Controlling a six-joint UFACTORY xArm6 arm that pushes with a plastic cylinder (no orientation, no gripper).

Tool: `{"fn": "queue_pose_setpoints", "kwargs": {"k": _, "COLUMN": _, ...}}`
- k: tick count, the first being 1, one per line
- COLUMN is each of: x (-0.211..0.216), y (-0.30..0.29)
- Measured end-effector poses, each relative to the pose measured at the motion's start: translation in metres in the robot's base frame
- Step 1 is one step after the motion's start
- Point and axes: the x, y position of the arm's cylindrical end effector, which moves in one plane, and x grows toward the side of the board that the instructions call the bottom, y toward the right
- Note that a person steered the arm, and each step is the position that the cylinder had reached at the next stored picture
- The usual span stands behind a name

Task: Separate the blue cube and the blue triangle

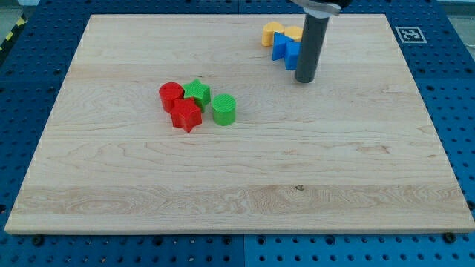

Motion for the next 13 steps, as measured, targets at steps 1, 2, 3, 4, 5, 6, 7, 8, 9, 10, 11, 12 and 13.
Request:
{"fn": "queue_pose_setpoints", "kwargs": {"k": 1, "x": 0.0, "y": 0.002}}
{"fn": "queue_pose_setpoints", "kwargs": {"k": 2, "x": 0.0, "y": 0.002}}
{"fn": "queue_pose_setpoints", "kwargs": {"k": 3, "x": 0.0, "y": 0.013}}
{"fn": "queue_pose_setpoints", "kwargs": {"k": 4, "x": -0.001, "y": 0.044}}
{"fn": "queue_pose_setpoints", "kwargs": {"k": 5, "x": -0.024, "y": 0.05}}
{"fn": "queue_pose_setpoints", "kwargs": {"k": 6, "x": -0.046, "y": 0.024}}
{"fn": "queue_pose_setpoints", "kwargs": {"k": 7, "x": -0.048, "y": -0.002}}
{"fn": "queue_pose_setpoints", "kwargs": {"k": 8, "x": -0.055, "y": -0.03}}
{"fn": "queue_pose_setpoints", "kwargs": {"k": 9, "x": -0.075, "y": -0.034}}
{"fn": "queue_pose_setpoints", "kwargs": {"k": 10, "x": -0.084, "y": -0.038}}
{"fn": "queue_pose_setpoints", "kwargs": {"k": 11, "x": -0.084, "y": -0.064}}
{"fn": "queue_pose_setpoints", "kwargs": {"k": 12, "x": -0.086, "y": -0.102}}
{"fn": "queue_pose_setpoints", "kwargs": {"k": 13, "x": -0.095, "y": -0.136}}
